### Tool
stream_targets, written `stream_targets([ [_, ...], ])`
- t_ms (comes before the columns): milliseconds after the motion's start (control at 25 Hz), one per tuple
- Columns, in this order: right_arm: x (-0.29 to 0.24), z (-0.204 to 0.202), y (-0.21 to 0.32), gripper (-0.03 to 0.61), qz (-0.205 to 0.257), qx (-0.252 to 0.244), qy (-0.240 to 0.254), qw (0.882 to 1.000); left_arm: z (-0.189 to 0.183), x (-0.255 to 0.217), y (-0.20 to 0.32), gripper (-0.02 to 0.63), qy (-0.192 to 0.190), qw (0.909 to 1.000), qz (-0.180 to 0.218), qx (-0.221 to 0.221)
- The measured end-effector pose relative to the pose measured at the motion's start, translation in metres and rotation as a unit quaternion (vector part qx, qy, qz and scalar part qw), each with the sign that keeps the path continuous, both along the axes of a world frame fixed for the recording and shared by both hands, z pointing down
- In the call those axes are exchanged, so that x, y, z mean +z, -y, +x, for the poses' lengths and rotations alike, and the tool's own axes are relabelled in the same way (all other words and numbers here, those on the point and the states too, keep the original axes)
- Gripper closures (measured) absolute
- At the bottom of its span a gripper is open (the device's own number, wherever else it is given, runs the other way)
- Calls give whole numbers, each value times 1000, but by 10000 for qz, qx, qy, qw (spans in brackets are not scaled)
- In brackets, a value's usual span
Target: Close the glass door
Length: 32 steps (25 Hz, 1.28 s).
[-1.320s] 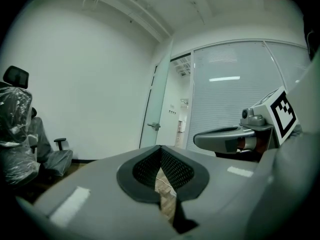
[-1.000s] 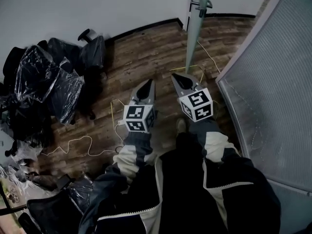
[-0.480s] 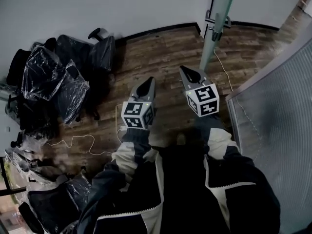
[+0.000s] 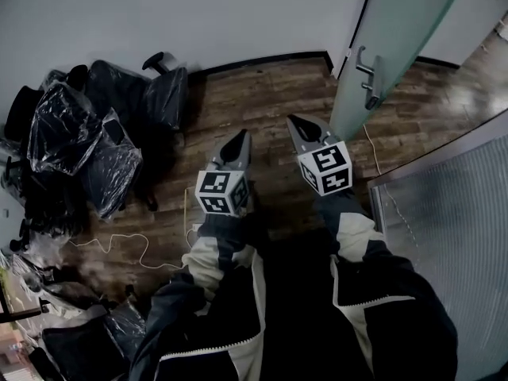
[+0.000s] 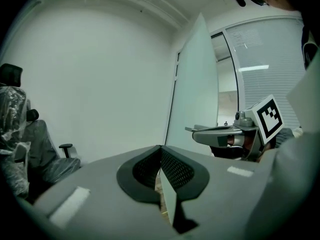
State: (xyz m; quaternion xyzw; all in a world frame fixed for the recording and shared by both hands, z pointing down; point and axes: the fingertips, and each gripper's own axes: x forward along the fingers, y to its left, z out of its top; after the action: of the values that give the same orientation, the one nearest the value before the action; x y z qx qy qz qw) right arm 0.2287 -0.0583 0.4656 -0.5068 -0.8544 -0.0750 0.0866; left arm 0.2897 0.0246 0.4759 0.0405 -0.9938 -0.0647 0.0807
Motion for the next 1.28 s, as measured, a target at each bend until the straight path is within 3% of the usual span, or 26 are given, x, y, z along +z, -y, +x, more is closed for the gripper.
stream_targets([
  [120,5,-35,-34,574,151,72,50,9998,-40,-1,-38,615,207,9998,-5,50],
  [280,-4,-81,-80,574,316,274,150,9990,-91,-10,-79,615,289,9980,-406,395],
  [560,-17,-152,-159,574,449,627,284,9966,-161,-10,-163,615,151,9980,-29,608],
  [680,-21,-185,-169,574,550,810,231,9949,-191,-10,-186,615,78,9978,214,618],
  [920,-31,-238,-184,574,547,1105,25,9924,-245,-25,-214,615,72,9969,318,718],
  [1160,-17,-321,-201,574,297,1121,-197,9931,-321,-15,-225,615,-121,9968,122,785],
  [1280,-16,-375,-209,574,343,1168,-25,9926,-372,-15,-233,615,-167,9963,8,846],
])
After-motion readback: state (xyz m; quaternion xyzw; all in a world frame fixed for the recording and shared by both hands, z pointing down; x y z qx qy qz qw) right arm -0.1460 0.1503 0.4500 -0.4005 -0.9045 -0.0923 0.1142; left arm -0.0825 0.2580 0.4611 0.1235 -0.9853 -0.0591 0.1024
